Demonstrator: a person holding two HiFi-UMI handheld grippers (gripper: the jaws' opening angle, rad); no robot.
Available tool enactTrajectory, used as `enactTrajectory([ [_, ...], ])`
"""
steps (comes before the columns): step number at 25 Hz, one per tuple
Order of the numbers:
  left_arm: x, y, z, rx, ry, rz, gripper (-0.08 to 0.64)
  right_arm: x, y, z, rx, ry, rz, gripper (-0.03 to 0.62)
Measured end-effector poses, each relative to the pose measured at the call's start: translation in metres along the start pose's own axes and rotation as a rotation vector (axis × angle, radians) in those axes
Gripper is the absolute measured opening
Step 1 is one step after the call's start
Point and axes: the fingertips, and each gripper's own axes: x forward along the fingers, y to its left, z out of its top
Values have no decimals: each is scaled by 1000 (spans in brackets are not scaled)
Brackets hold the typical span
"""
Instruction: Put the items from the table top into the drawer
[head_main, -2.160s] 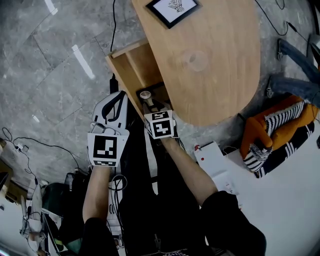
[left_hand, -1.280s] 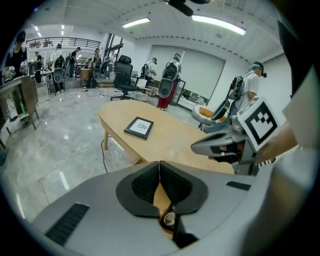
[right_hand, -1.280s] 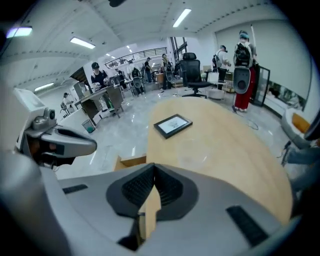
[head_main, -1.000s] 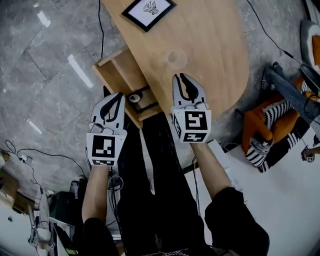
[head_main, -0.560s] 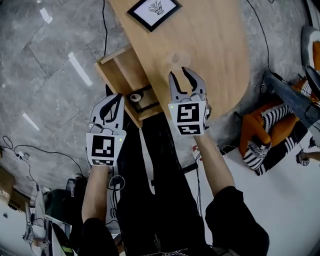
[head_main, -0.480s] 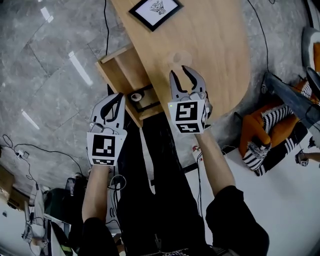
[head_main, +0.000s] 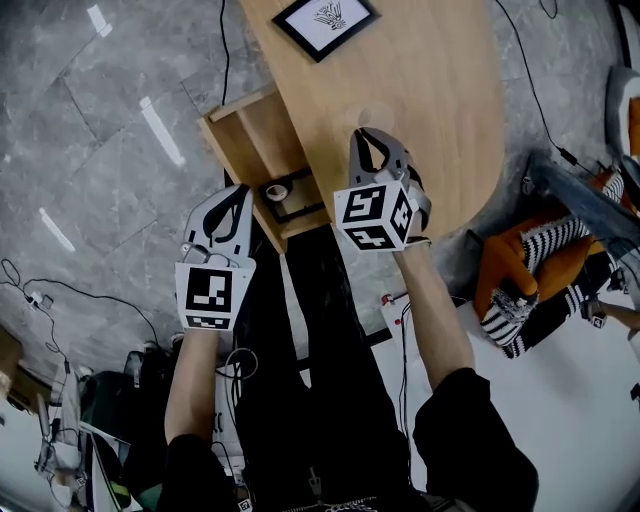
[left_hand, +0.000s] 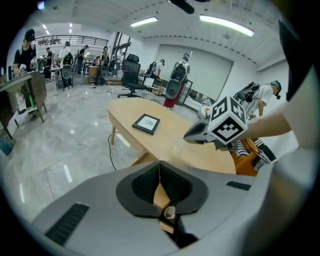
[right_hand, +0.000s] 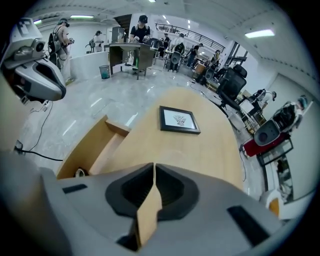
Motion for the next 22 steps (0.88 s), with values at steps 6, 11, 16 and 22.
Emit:
enactTrajectory([
  [6, -1, 4, -1, -8, -4, 11, 15, -7, 11, 12, -27, -46, -5, 21],
  [11, -4, 9, -2, -17, -10, 21, 14, -12, 27, 24, -45, -77, 17, 21],
  [16, -11, 17, -7, -34, -13, 43, 14, -18, 48, 39, -71, -109, 55, 21],
  [22, -21, 26, -15, -57, -13, 65, 14, -24, 79, 57, -119, -140, 103, 21],
])
